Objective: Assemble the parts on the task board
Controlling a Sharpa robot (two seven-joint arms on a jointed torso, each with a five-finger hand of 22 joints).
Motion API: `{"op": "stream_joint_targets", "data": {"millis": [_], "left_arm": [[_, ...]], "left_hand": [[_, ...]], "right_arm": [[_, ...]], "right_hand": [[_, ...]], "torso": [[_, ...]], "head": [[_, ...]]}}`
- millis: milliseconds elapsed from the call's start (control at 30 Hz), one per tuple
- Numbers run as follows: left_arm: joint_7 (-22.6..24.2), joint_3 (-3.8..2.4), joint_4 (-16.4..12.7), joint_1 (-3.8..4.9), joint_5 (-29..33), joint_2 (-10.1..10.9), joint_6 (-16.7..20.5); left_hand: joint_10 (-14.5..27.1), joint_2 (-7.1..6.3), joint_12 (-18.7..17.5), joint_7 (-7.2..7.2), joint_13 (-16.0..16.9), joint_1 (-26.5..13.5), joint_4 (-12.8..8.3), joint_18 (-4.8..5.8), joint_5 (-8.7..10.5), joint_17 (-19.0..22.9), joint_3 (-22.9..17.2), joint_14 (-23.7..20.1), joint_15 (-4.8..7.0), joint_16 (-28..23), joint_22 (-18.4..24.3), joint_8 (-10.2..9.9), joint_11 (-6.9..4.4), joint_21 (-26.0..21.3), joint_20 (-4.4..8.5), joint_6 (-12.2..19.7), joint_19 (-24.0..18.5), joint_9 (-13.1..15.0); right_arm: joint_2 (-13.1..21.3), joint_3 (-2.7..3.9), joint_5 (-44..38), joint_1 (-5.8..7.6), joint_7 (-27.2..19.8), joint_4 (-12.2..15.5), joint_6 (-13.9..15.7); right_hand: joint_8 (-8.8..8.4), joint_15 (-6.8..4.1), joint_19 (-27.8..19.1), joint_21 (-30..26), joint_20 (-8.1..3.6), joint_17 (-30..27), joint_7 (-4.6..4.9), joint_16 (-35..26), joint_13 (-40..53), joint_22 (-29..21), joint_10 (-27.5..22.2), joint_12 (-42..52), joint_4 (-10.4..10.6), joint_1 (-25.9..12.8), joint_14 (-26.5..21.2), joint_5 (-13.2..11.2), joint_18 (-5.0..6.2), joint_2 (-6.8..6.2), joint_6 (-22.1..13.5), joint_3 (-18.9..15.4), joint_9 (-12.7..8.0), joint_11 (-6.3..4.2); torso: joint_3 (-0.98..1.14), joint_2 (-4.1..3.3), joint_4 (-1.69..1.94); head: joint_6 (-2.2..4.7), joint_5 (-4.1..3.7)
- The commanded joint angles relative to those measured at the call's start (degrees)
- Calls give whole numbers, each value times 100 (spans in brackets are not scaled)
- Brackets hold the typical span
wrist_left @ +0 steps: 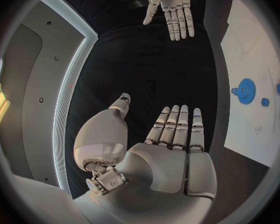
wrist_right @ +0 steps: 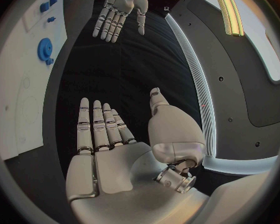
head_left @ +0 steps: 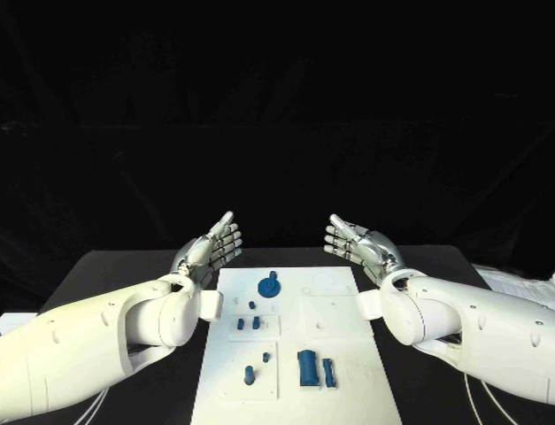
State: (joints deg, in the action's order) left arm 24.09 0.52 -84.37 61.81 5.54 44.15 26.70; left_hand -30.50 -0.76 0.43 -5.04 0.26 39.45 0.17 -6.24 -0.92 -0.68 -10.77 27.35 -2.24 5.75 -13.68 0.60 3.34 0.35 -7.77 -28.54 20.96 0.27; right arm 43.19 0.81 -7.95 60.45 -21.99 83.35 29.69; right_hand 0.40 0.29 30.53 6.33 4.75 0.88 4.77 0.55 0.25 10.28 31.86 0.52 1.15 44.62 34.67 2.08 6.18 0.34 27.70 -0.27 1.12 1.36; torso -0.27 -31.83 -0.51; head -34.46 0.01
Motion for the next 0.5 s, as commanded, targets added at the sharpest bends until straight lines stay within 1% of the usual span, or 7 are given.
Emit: {"op": "stream_joint_targets", "data": {"millis": [33, 133, 167, 200, 233, 267, 500], "left_arm": [[402, -21, -250, -73, -379, 17, 1113], [485, -36, -402, -119, -465, 35, 1424], [506, -40, -442, -130, -488, 40, 1504], [525, -44, -475, -140, -507, 44, 1572], [540, -46, -503, -149, -523, 47, 1629], [556, -49, -534, -158, -540, 51, 1691], [570, -52, -559, -165, -554, 54, 1742]], "left_hand": [[998, 76, -43, 504, -26, -1290, -17, 187, 92, 68, 353, -896, 224, -575, 448, -60, -334, -35, 254, 934, -688, -27], [1233, 76, -43, 504, -26, -1593, -17, 187, 92, 68, 435, -1106, 224, -575, 553, -60, -334, -35, 314, 1156, -848, -27], [1304, 76, -43, 504, -26, -1684, -17, 624, 92, 68, 462, -1169, 224, -575, 585, -60, -334, -35, 333, 1221, -896, -27], [1369, 76, -43, 504, -26, -1772, -17, 624, 92, 68, 486, -1231, 224, -575, 615, -60, -334, -35, 349, 1286, -941, -27], [1416, 76, -43, 504, -26, -1831, -17, 624, 92, 68, 500, -1272, 224, -575, 635, -60, -334, -35, 358, 1328, -975, -27], [1525, 76, -43, 504, -26, -1973, -17, 624, 92, 68, 539, -1369, 224, -575, 685, -60, -334, -35, 777, 1432, -1050, -27], [1888, 76, -43, 504, -26, -2439, -17, 624, 92, 68, 656, -1695, 224, -575, 846, -60, -334, -35, 777, 1769, -1294, -27]], "right_arm": [[74, -35, 565, -19, -577, 316, 1010], [118, -61, 698, -25, -694, 514, 1260], [128, -67, 729, -26, -722, 561, 1319], [137, -72, 755, -27, -744, 599, 1366], [143, -76, 774, -28, -761, 628, 1403], [149, -80, 791, -28, -776, 654, 1435], [150, -81, 795, -29, -780, 660, 1443]], "right_hand": [[-40, -29, -1000, -206, -475, -88, -477, -55, -25, -336, -1042, -52, -115, -1461, -1136, -208, -187, -34, -906, 27, -112, -136], [-40, -29, -1238, -633, -475, -88, -477, -55, -25, -416, -1293, -52, -115, -1805, -1403, -208, -187, -34, -1119, 27, -112, -136], [-40, -29, -1308, -633, -475, -88, -477, -55, -25, -439, -1366, -52, -115, -1909, -1484, -208, -199, -34, -1184, 27, -112, -136], [-40, -29, -1376, -633, -475, -88, -477, -55, -25, -463, -1437, -52, -115, -2009, -1562, -208, -618, -34, -1246, 27, -112, -136], [-40, -29, -1425, -633, -475, -88, -477, -55, -25, -480, -1488, -52, -115, -2081, -1618, -208, -618, -34, -1291, 27, -112, -136], [-40, -29, -1532, -633, -475, -88, -477, -55, -25, -516, -1598, -52, -115, -2236, -1739, -208, -618, -34, -1387, 27, -112, -136], [-40, -29, -1892, -633, -475, -88, -477, -55, -25, -1028, -1973, -52, -115, -2766, -2148, -208, -618, -34, -1715, 27, -112, -136]], "torso": [[27, 65, 51], [27, 65, 51], [27, 65, 51], [27, 65, 51], [27, 65, 51], [27, 65, 51], [27, 65, 51]], "head": [[9, -1], [9, -1], [9, -1], [9, -1], [9, -1], [9, -1], [9, -1]]}}
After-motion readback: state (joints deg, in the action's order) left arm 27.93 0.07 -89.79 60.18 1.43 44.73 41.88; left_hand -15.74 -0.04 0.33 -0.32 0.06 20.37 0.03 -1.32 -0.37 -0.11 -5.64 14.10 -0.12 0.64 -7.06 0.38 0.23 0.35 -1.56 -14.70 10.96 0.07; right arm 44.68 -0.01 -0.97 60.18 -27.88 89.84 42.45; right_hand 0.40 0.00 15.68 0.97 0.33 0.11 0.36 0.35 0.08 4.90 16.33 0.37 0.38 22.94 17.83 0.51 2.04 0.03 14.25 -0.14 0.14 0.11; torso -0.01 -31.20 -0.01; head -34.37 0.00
